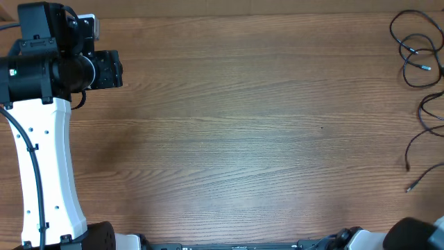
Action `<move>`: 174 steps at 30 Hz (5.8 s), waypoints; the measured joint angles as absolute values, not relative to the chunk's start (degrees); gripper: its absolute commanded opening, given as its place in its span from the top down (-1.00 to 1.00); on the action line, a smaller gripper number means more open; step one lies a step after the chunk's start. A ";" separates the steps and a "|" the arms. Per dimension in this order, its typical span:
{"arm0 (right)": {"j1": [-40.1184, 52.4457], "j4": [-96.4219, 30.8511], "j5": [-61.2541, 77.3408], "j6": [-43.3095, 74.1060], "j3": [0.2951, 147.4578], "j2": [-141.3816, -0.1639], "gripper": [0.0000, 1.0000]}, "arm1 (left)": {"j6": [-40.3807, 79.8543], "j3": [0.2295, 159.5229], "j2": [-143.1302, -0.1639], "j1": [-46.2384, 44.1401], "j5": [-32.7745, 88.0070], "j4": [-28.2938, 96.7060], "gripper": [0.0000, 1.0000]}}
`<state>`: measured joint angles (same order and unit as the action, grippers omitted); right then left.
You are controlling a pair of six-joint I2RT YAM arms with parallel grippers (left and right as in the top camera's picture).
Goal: Untangle cables
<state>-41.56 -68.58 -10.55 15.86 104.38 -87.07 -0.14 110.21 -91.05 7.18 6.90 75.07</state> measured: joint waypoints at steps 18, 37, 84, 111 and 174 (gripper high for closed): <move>-59.33 -67.77 54.24 -4.47 100.62 -87.29 0.92 | -0.14 106.72 -91.37 7.18 6.90 72.25 -0.36; -67.31 -53.01 34.63 7.05 81.67 -87.07 0.92 | -0.12 106.67 -91.39 7.18 6.92 71.50 -0.37; -44.77 -27.05 -2.61 24.01 53.45 -94.37 0.92 | -0.12 106.52 -91.42 7.18 9.28 69.60 -0.34; -35.53 -33.61 -7.42 25.04 57.28 -103.15 0.14 | -0.12 106.52 -91.42 7.18 9.30 69.82 -0.36; -14.46 -33.85 -0.14 25.30 60.88 -103.61 -0.31 | -0.14 106.48 -94.04 7.18 9.89 70.06 -0.35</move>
<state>-14.46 -33.85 -0.14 25.30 60.88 -103.61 -0.14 106.48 -94.04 7.18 9.89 70.06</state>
